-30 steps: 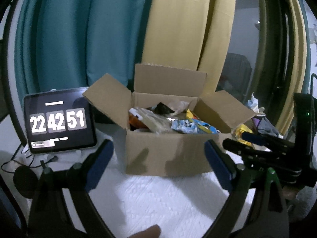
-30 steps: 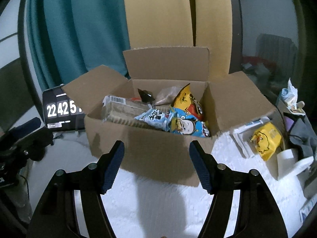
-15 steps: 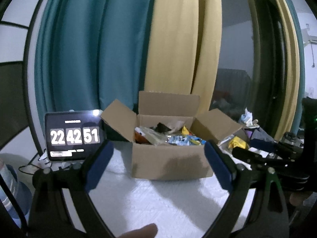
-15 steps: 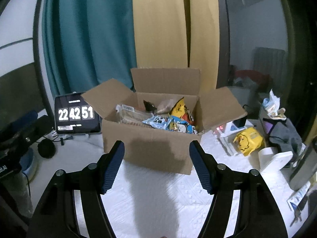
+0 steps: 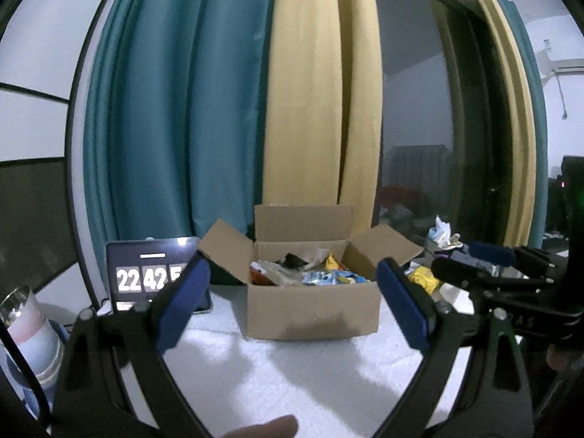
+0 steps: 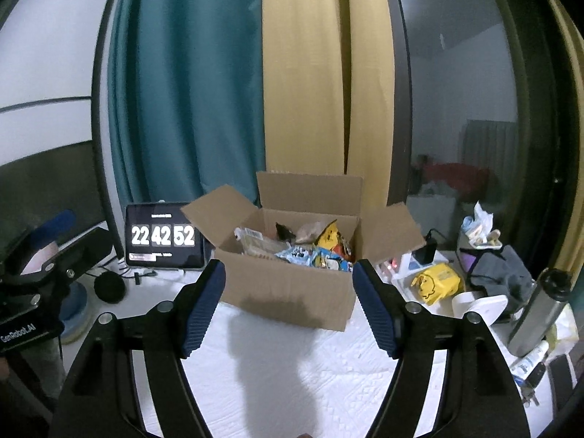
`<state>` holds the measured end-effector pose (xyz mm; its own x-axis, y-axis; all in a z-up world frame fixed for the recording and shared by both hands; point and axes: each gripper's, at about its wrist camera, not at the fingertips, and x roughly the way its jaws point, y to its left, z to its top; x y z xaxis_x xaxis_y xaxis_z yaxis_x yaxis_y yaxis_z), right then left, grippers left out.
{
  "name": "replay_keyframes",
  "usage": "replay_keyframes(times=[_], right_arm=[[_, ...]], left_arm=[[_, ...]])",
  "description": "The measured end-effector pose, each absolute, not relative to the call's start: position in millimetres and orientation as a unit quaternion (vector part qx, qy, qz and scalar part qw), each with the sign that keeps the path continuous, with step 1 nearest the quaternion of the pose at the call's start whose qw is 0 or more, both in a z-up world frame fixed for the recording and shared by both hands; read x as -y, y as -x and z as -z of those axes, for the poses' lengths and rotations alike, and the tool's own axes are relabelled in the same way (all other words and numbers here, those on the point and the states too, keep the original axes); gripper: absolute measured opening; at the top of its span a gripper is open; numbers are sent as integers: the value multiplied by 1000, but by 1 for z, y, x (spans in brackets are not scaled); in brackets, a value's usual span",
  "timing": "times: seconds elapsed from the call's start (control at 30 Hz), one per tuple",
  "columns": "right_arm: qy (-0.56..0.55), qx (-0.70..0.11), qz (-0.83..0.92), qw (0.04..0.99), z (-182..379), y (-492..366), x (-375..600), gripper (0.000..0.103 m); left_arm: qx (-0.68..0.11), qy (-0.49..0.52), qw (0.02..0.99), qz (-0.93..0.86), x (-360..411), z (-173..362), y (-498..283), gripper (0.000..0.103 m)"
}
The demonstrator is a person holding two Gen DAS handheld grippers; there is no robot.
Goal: Organize snacks
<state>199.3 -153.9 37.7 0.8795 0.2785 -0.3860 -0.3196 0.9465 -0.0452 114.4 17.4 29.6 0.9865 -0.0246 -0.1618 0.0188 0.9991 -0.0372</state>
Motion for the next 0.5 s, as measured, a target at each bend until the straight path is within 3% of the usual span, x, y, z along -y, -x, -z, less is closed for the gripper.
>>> replay_keyframes(times=[0.2, 0.33, 0.5], right_arm=[[57, -173, -153, 971, -50, -174, 155, 77], [60, -161, -146, 974, -60, -158, 156, 88], [61, -135, -131, 980, -72, -133, 158, 89]], left_arm=[[-68, 21, 997, 10, -18, -40, -93, 95], [-60, 19, 998, 11, -18, -44, -79, 95], [-61, 12, 998, 9, -16, -48, -67, 95]])
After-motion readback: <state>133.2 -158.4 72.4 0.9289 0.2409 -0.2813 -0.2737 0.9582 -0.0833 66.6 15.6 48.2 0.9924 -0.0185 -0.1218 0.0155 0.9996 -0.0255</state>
